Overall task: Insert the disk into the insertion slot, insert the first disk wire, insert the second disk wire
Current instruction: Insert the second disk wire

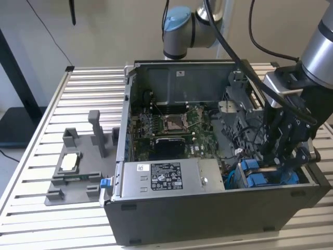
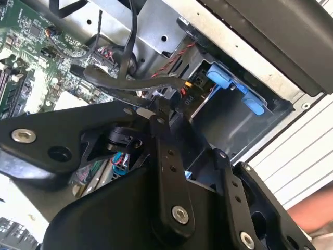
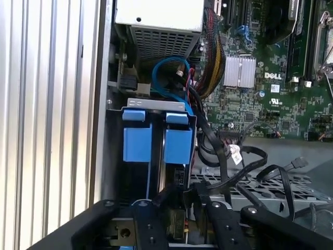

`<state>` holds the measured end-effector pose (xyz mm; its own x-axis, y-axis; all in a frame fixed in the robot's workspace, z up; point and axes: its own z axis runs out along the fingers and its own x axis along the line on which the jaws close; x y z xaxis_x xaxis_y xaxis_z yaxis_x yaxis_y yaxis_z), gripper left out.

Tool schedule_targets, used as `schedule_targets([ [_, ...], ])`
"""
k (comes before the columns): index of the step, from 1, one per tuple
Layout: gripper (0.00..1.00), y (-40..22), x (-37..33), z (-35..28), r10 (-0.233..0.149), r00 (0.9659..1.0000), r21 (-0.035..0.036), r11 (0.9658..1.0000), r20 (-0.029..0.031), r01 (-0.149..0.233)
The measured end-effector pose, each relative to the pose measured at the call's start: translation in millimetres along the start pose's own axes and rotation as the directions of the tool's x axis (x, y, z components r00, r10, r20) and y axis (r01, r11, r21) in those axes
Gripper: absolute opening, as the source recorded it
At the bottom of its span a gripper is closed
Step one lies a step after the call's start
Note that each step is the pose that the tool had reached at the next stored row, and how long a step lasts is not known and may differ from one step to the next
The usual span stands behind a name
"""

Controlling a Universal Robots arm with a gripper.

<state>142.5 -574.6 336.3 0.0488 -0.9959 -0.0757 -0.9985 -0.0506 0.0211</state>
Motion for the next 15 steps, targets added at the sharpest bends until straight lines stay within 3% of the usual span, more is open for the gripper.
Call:
schedule_targets([
  [6,0.3,0.4,-1.2,-15.6,0.001,1.0,-0.0106,0.9999,0.0003,-0.001],
  [15,0.3,1.0,-3.2,-41.7,0.003,1.0,-0.0114,0.9999,0.0003,-0.003],
])
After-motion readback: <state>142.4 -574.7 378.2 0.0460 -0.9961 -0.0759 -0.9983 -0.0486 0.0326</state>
